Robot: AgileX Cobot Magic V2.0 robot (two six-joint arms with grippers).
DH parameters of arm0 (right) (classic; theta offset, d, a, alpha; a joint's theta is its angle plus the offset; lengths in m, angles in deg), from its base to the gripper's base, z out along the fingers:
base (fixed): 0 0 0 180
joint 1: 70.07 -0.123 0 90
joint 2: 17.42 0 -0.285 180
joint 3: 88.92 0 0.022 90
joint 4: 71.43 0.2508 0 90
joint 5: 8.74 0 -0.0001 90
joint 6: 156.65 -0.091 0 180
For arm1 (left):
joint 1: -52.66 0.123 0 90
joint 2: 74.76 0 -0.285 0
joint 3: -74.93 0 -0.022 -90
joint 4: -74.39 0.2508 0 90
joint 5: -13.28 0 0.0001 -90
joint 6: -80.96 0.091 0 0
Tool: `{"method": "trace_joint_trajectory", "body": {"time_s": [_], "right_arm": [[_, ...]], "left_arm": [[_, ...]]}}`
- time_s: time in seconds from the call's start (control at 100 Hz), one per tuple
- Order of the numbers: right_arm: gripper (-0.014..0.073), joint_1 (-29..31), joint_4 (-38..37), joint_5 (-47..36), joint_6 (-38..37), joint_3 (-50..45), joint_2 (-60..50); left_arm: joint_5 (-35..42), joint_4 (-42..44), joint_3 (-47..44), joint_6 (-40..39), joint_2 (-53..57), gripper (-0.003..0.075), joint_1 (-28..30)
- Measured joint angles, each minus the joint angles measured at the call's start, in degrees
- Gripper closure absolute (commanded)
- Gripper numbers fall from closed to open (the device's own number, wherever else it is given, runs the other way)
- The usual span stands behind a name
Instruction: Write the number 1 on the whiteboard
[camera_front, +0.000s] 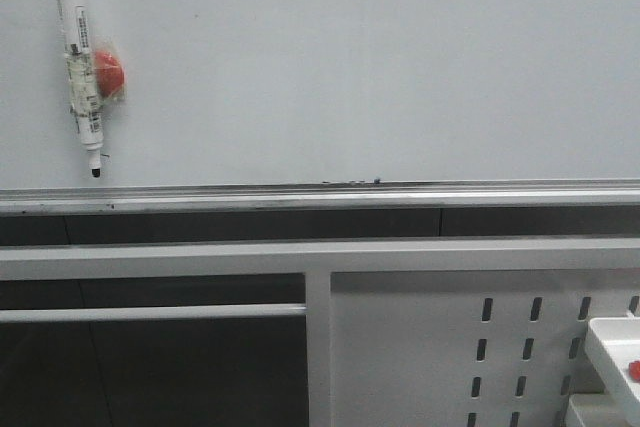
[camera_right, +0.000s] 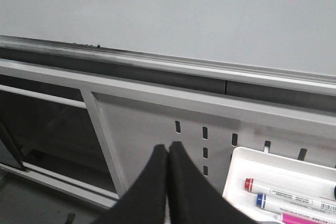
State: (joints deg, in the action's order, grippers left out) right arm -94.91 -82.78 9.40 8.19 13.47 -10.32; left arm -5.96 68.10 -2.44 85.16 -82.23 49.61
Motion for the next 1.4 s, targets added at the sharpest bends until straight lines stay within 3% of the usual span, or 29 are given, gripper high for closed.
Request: {"method": "trace_joint_trajectory", "body": {"time_s": [0.15,0.44,0.6,0.87,1.0,1.12,1.27,1.4], "right_arm": [[0.0643,0.0,0.0,-3.19,0.0,0.0,0.0],[0.0643,0.0,6.63,-18.15,0.0,0.0,0.0],[0.0643,0.0,14.59,-20.92,0.0,0.0,0.0],[0.0643,0.0,24.62,-23.74,0.0,0.0,0.0],[0.0643,0.0,26.66,-22.02,0.0,0.58,0.0],[0.0643,0.0,26.85,-19.32,0.11,3.96,0.0],[0.0637,0.0,22.5,-9.43,0.51,9.8,0.54],[0.0512,0.0,15.57,-2.28,0.51,14.83,4.68]], "left_arm": [[2.11,-3.19,0.0,0.0,0.0,0.074,0.0],[8.71,-39.69,0.0,0.0,0.0,0.074,0.0],[12.16,-45.92,0.0,0.0,0.0,0.074,0.0],[17.5,-46.98,0.0,0.0,0.0,0.0739,0.0],[16.84,-39.38,0.9,1.46,0.0,0.0732,0.0],[11.12,-29.02,6.56,5.3,-0.4,0.0632,0.0],[-0.97,-23.02,15.46,13.17,-6.93,0.0425,0.0],[-9.66,-21.83,20.16,20.6,-15.7,0.0394,0.0]]}}
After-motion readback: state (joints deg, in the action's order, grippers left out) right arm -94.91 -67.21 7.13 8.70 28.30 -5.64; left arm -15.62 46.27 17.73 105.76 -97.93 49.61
